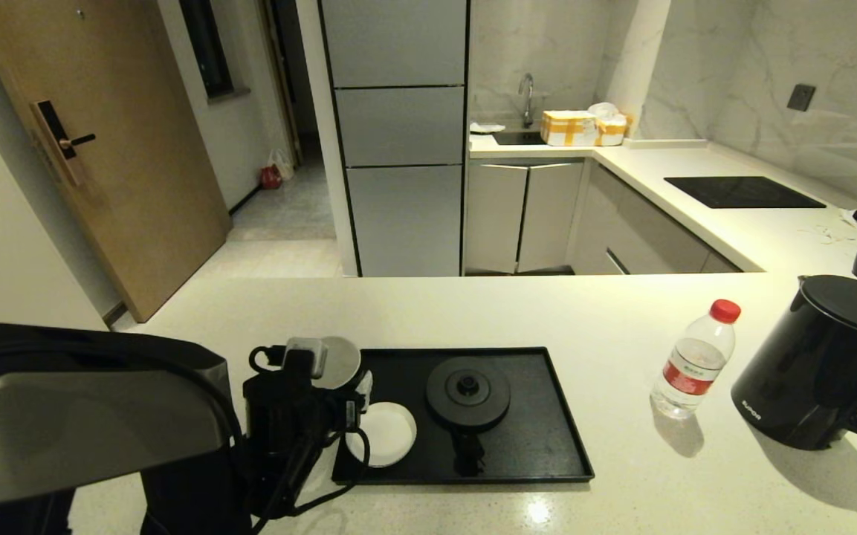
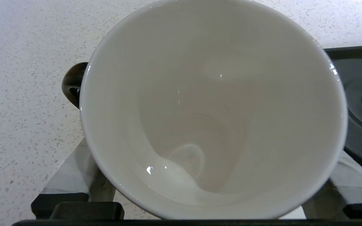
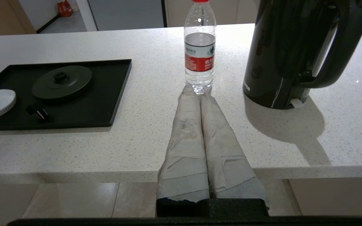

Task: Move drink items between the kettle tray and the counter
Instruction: Return the tea cup to its original position

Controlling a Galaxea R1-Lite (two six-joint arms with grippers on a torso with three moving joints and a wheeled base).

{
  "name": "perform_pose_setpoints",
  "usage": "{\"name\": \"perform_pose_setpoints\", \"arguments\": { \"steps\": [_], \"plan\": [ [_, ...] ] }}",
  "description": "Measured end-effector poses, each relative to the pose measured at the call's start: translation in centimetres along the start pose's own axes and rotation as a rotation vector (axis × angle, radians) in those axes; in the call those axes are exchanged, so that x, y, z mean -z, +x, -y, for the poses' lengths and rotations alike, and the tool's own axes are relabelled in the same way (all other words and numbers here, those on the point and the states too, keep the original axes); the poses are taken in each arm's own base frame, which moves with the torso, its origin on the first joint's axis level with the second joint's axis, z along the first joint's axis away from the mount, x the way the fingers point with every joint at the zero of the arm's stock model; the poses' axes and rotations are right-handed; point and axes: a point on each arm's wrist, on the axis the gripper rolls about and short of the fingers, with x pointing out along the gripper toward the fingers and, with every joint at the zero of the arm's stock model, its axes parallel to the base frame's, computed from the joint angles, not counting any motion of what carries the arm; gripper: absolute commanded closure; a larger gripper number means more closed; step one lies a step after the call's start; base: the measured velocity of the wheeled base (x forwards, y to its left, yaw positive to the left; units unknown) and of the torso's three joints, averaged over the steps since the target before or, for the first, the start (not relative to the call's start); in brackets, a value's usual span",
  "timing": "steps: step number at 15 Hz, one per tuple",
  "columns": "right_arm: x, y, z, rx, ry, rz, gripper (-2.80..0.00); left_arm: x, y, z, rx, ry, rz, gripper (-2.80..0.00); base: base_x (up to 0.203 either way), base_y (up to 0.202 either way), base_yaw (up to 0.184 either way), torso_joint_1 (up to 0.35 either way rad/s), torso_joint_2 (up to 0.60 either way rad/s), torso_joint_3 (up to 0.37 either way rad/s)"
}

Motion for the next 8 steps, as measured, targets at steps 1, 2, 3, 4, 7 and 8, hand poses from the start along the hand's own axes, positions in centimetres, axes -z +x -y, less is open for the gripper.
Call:
{"name": "perform_pose_setpoints", "arguments": {
  "steps": [1, 2, 3, 4, 7, 8],
  "plan": [
    [0.0, 0.0, 0.0, 0.0, 0.0, 0.0, 0.0, 0.1, -0.4, 0.8, 0.025, 0.01, 0.0, 0.0, 0.0, 0.0, 0.0, 0.0, 0.0, 0.0],
    [0.0, 0.0, 0.0, 0.0, 0.0, 0.0, 0.0, 0.2, -0.8, 1.6, 0.052, 0.023, -0.004, 0.0, 0.0, 0.0, 0.0, 0.0, 0.0, 0.0],
    [0.0, 0.0, 0.0, 0.0, 0.0, 0.0, 0.0, 0.4, -1.1, 2.2, 0.072, 0.037, -0.014, 0.0, 0.0, 0.0, 0.0, 0.0, 0.0, 0.0],
    [0.0, 0.0, 0.0, -0.002, 0.0, 0.0, 0.0, 0.6, -1.3, 2.5, 0.083, 0.048, -0.026, 0.0, 0.0, 0.0, 0.0, 0.0, 0.0, 0.0],
    [0.0, 0.0, 0.0, 0.0, 0.0, -0.001, 0.0, 1.1, -1.9, 3.6, 0.117, 0.075, -0.057, 0.0, 0.0, 0.0, 0.0, 0.0, 0.0, 0.0],
    [0.0, 0.0, 0.0, -0.001, 0.0, -0.001, 0.0, 1.1, -1.9, 3.8, 0.125, 0.077, -0.059, 0.0, 0.0, 0.0, 0.0, 0.0, 0.0, 0.0]
  ]
}}
